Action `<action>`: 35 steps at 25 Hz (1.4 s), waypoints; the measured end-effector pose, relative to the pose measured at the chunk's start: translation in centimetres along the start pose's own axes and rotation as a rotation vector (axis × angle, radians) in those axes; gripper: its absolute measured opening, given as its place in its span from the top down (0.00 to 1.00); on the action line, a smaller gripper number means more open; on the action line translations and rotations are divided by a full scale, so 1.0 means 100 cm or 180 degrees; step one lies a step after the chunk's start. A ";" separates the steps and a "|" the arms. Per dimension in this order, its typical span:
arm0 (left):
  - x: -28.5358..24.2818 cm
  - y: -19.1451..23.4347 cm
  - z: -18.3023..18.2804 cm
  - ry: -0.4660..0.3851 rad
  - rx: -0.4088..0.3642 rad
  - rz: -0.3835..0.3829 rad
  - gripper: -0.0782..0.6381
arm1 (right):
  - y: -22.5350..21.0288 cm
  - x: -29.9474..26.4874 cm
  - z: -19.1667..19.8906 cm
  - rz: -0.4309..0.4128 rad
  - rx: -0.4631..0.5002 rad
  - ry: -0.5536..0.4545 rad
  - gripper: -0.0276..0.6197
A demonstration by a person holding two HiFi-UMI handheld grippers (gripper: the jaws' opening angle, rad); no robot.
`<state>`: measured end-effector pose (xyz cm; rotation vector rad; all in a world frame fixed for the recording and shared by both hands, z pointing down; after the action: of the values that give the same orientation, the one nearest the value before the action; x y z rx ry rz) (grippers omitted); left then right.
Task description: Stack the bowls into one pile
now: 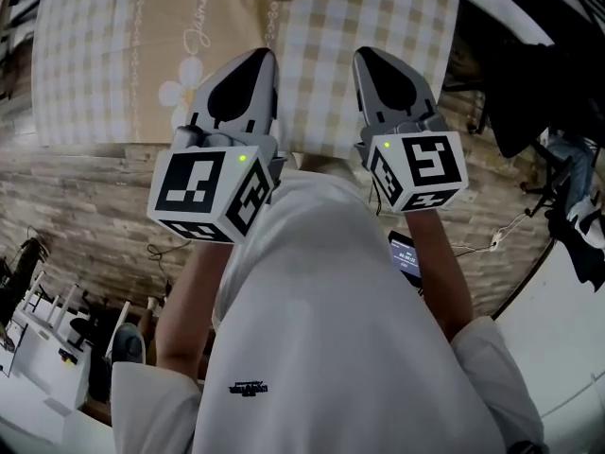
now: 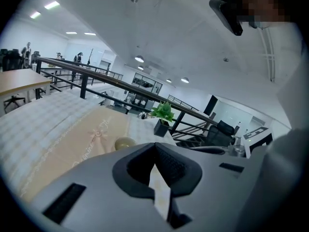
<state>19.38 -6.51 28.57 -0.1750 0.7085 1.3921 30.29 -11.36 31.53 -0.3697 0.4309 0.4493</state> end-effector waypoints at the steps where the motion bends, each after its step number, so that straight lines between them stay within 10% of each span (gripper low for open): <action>1: 0.007 -0.006 0.001 -0.0013 -0.0017 0.0020 0.86 | 0.002 0.009 0.000 0.0000 0.0002 -0.0013 0.90; 35: 0.133 -0.141 0.034 -0.0440 -0.0606 0.0360 0.86 | 0.080 0.178 -0.006 0.0292 0.0226 -0.0655 0.90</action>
<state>33.98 3.53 19.87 -0.1886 0.4771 1.5644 40.72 1.05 20.61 -0.2327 0.2634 0.5543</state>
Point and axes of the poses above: the fingertips, and each gripper's own axes: x backward along the fingers, y to its left, z out of its underside, the point moved 1 cm from there along x, backward along the fingers, and after that the axes turned 11 degrees about -z, right-handed, at the moved point
